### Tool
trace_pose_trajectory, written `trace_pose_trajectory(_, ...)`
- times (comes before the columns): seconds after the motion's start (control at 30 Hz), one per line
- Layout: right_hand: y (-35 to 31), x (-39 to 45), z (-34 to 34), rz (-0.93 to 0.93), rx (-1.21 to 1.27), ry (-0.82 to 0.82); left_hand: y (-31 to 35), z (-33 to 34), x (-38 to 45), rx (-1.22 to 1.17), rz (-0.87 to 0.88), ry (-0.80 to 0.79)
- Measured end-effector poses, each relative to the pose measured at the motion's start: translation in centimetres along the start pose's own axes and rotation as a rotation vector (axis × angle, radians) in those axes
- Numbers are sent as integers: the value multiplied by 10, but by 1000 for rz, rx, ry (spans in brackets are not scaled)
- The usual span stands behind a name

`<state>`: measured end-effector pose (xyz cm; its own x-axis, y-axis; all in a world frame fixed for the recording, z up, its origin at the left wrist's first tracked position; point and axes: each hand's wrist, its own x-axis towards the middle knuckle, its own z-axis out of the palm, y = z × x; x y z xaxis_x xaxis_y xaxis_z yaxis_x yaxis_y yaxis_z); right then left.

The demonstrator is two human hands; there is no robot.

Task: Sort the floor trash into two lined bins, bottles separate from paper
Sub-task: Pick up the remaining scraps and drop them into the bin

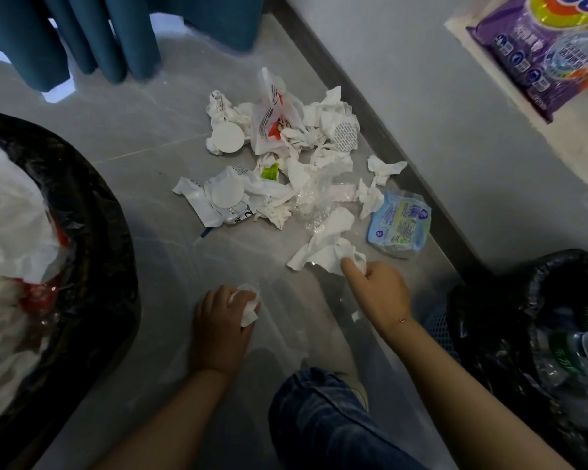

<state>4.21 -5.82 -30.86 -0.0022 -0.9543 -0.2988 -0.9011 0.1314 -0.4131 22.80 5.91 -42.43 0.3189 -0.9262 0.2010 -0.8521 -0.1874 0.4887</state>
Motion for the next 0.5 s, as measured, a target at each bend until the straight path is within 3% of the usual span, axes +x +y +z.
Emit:
trace_pose_trajectory(0.1, -2, 4, -3, 8, -73, 21, 0, 1, 0, 21, 2, -6)
trace_pose_trajectory(0.2, -4, 10, -4, -55, 69, 107, -1, 1, -1, 23, -5, -6)
trace_pose_trajectory(0.27, -7, 12, -7, -118, 29, 107, -1, 2, 0, 23, -7, -4)
trace_pose_trajectory(0.4, -12, 16, -9, -299, -262, -59, -1, 1, 0, 1, 8, 7)
trace_pose_trajectory(0.5, -8, 11, 8, -372, -226, -166, 0, 0, 0, 4, -4, 4)
